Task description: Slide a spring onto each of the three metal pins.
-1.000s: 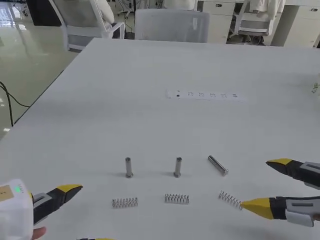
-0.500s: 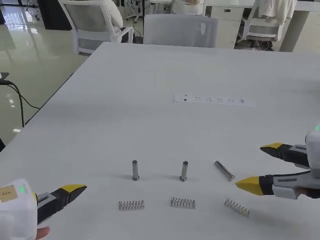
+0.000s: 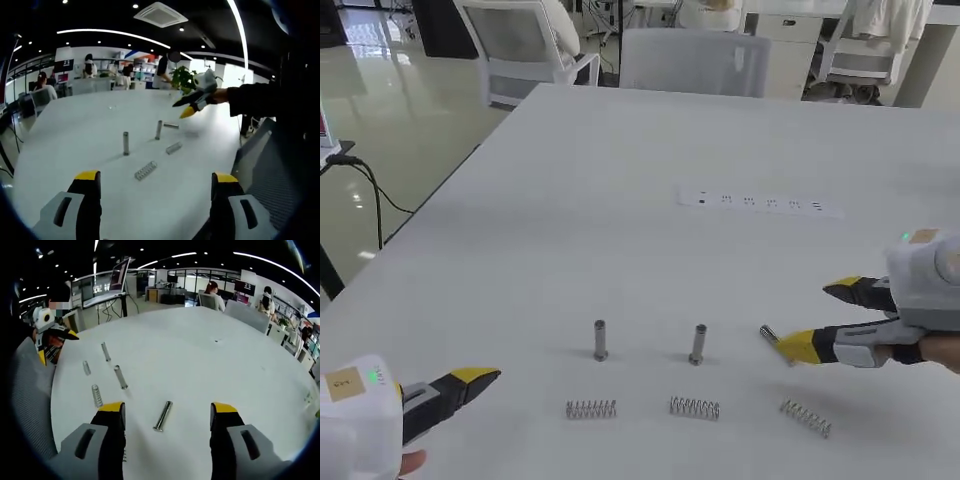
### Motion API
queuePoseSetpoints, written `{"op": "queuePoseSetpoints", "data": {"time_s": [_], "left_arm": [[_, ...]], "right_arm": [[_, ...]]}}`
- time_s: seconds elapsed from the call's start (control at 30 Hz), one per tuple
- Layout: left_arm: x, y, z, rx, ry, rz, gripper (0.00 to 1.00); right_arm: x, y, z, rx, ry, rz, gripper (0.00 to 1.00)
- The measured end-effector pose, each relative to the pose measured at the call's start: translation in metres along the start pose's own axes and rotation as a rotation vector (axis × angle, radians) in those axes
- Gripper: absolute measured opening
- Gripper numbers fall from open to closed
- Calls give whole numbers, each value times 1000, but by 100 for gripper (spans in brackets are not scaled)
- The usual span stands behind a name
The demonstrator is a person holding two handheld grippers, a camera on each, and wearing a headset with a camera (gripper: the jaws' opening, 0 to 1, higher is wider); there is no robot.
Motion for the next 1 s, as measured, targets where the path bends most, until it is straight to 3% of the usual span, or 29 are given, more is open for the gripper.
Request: {"op": "queuePoseSetpoints", "data": {"time_s": [0.33,0.5,1.0], "left_arm": [[0,1,2,-7,3,-3,88],[0,0,2,-4,2,-2,88],[2,0,4,-6,9,-3,87]], "right_arm": [[0,-24,3,-31,-24,83,52],[4,-33,0,-32,-25,150,42],[8,-45,1,-27,-43,257,17]]}}
Point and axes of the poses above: the centre of the closed fingertips' face, and the gripper's own axes: y roughly backward along the fingers, z roughly to its left, x roughly out of its underside, the point moved 5 cm from there along y, roughly backward along the fingers, and after that the axes turned 15 degrees about y, right-handed, at the moved point
